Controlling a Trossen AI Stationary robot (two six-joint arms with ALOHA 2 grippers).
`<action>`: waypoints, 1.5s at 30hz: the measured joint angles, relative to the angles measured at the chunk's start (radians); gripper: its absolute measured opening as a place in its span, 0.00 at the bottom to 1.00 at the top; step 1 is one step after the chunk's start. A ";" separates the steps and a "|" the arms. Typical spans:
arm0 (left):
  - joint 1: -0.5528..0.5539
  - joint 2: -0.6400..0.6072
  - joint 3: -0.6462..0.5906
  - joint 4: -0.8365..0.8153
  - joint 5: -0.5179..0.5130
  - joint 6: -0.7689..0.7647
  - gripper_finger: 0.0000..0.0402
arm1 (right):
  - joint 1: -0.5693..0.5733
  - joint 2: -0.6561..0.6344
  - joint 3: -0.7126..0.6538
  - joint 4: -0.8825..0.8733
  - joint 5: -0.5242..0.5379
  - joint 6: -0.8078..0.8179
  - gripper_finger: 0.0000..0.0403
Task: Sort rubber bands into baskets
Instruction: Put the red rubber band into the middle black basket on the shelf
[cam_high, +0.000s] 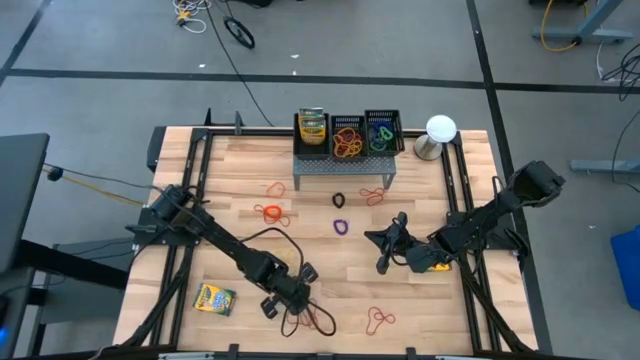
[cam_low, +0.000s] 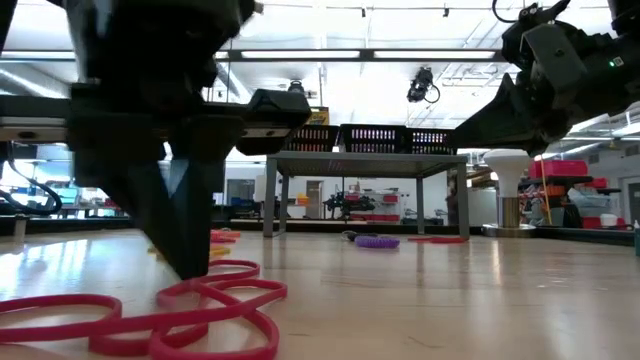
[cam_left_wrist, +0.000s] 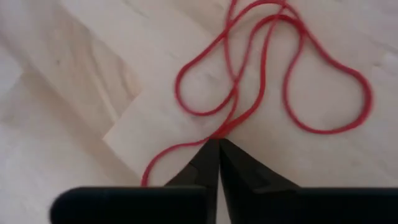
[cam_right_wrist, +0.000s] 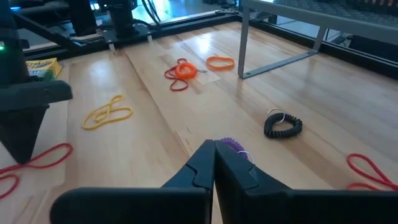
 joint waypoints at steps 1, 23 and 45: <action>0.002 -0.001 0.000 0.001 -0.001 -0.004 0.02 | 0.000 0.000 0.000 0.000 0.000 0.000 0.03; 0.042 -0.069 -0.002 -0.115 -0.100 -0.234 0.25 | -0.003 0.000 0.001 0.011 0.000 -0.023 0.03; 0.132 -0.039 -0.001 -0.106 0.041 -0.480 0.19 | -0.008 0.000 0.001 0.030 0.000 -0.052 0.03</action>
